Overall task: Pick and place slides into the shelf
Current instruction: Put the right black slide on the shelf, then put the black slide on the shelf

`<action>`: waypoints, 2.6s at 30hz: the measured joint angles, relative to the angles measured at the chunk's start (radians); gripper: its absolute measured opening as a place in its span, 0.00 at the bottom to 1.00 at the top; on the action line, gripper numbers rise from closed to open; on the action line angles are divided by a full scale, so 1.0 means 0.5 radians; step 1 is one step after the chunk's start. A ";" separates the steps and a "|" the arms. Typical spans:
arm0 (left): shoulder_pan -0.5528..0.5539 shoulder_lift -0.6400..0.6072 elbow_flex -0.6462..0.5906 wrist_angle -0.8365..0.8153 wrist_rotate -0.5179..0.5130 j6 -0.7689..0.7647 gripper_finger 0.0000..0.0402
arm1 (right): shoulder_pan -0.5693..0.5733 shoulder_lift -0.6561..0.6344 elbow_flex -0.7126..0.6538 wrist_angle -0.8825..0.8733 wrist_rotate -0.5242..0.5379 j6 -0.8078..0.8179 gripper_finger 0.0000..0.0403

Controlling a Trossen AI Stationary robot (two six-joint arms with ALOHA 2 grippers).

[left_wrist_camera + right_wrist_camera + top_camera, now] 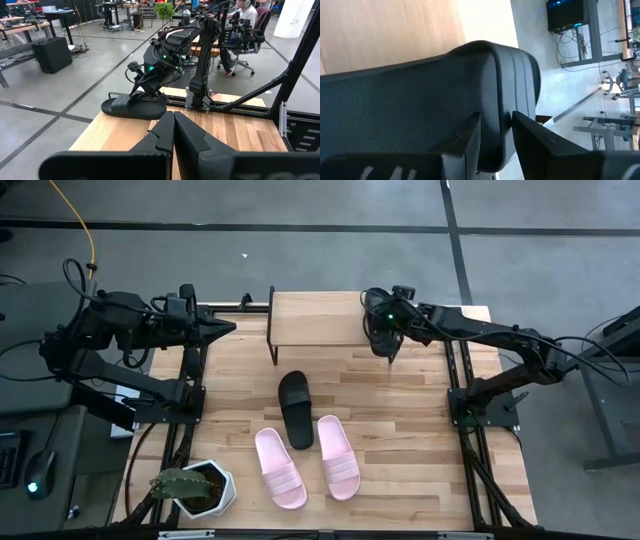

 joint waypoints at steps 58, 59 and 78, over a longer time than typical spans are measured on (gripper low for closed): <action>0.000 0.000 0.000 -0.101 -0.156 0.000 0.00 | 0.892 -0.220 0.005 -0.119 -0.065 0.667 0.25; -0.001 0.005 0.000 -0.117 -0.156 0.001 0.00 | 0.913 -0.220 0.005 -0.115 -0.065 0.678 0.25; 0.000 0.294 -0.021 -0.526 -0.156 -0.128 0.00 | 1.132 -0.218 0.005 -0.038 -0.077 0.836 0.25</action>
